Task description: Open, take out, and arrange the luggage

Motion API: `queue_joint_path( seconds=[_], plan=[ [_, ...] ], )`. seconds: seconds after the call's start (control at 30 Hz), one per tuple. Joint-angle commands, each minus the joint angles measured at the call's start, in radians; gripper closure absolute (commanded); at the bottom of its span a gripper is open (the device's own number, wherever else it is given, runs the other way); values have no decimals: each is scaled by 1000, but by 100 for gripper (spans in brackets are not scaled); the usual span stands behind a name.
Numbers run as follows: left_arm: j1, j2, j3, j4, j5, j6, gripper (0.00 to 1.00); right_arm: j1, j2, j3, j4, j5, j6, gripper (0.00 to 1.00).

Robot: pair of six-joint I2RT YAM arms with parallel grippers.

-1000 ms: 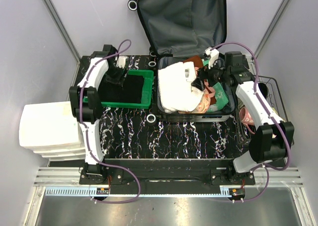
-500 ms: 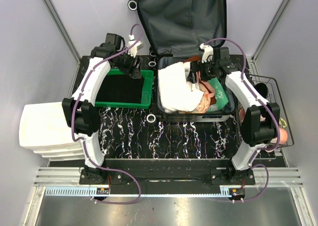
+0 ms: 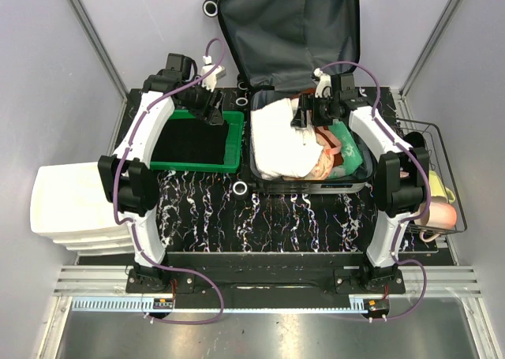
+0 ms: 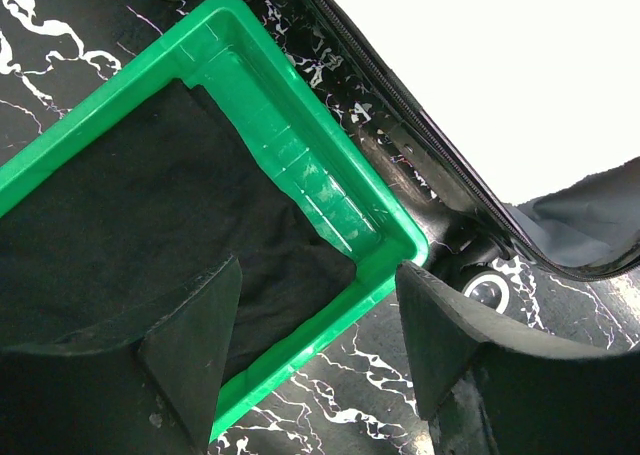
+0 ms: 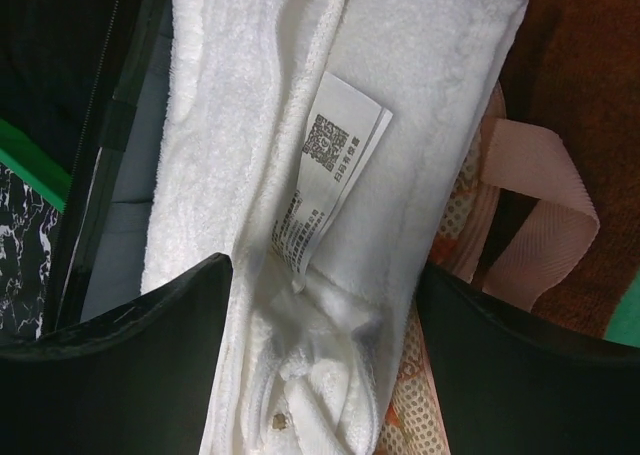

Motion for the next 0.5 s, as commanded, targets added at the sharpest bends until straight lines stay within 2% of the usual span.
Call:
queue_joint_path(
  seconds=[0.0, 0.17, 0.3, 0.47],
  plan=[
    [3, -20, 7, 47, 31, 8, 32, 37, -18, 62, 15, -61, 9, 19],
    [3, -17, 10, 50, 31, 0, 32, 100, -61, 44, 12, 35, -54, 22],
    [3, -17, 7, 50, 28, 2, 32, 140, -84, 35, -16, 212, -59, 18],
    [3, -14, 7, 50, 31, 0, 32, 162, -92, 56, -60, 338, -57, 16]
  ],
)
